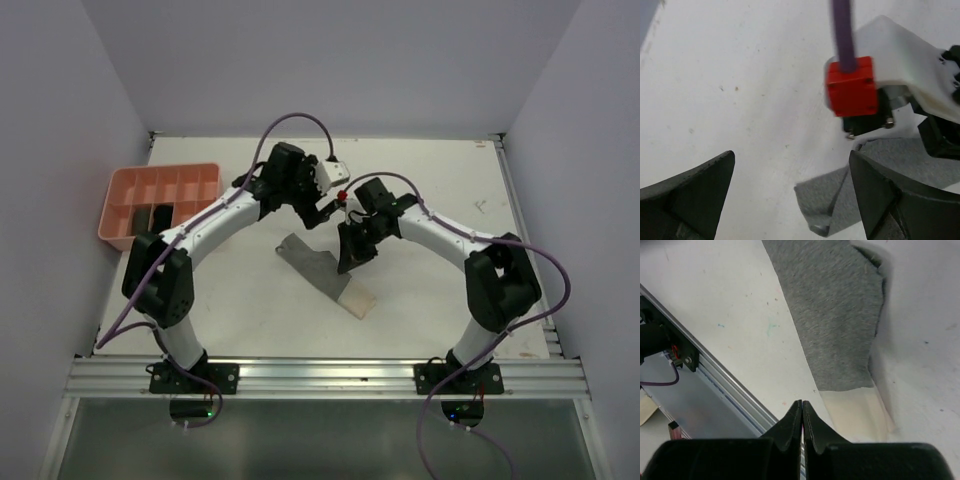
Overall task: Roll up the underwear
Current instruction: Fold the underwear, then roll the underwear
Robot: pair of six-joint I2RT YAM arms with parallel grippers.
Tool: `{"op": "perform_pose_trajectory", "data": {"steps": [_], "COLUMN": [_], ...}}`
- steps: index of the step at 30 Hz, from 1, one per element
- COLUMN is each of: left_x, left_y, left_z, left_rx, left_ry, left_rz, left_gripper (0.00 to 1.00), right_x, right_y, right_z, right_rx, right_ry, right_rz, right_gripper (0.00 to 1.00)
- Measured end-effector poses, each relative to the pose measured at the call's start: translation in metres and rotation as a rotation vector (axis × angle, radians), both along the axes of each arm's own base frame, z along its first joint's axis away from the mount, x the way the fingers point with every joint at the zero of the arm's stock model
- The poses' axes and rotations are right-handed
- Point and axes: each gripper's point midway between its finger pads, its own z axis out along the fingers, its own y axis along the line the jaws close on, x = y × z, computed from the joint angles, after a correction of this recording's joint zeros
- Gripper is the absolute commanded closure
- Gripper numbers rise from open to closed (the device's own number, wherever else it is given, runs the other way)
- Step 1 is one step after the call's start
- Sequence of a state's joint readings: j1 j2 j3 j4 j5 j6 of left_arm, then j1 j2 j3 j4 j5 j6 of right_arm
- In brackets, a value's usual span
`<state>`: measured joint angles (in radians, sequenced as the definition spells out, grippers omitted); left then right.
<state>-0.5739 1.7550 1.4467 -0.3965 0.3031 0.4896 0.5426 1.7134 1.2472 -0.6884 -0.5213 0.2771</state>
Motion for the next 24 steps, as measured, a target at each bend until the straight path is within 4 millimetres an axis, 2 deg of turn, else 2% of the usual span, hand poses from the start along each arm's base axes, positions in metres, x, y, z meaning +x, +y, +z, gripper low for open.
{"op": "perform_pose_trajectory", "data": {"steps": [2, 5, 6, 9, 13, 17, 21, 24], "left_x": [-0.002, -0.016, -0.021, -0.045, -0.058, -0.052, -0.027, -0.008], "left_y": [0.020, 0.054, 0.060, 0.068, 0.068, 0.070, 0.060, 0.049], "left_z": [-0.014, -0.054, -0.064, -0.092, -0.116, -0.147, -0.146, -0.145], "left_rx": [-0.044, -0.043, -0.036, -0.009, 0.022, 0.070, 0.055, 0.045], "left_ry": [0.107, 0.264, 0.299, 0.405, 0.465, 0.497, 0.462, 0.431], "left_rz": [0.064, 0.177, 0.198, 0.236, 0.252, 0.282, 0.285, 0.263], "left_gripper": [0.00, 0.00, 0.05, 0.17, 0.22, 0.26, 0.31, 0.31], "right_x": [-0.012, -0.024, -0.029, -0.043, -0.059, -0.070, -0.073, -0.076], "right_y": [0.005, 0.000, -0.003, -0.012, -0.019, -0.017, -0.005, 0.007], "right_z": [-0.015, -0.036, -0.043, -0.061, -0.077, -0.085, -0.084, -0.081], "right_rx": [-0.011, -0.032, -0.042, -0.070, -0.096, -0.106, -0.092, -0.068], "right_ry": [0.027, 0.068, 0.086, 0.130, 0.170, 0.191, 0.174, 0.166], "right_rz": [0.013, 0.001, -0.008, -0.025, -0.034, -0.039, -0.031, -0.025], "right_gripper": [0.96, 0.97, 0.97, 0.97, 0.97, 0.98, 0.98, 0.96]}}
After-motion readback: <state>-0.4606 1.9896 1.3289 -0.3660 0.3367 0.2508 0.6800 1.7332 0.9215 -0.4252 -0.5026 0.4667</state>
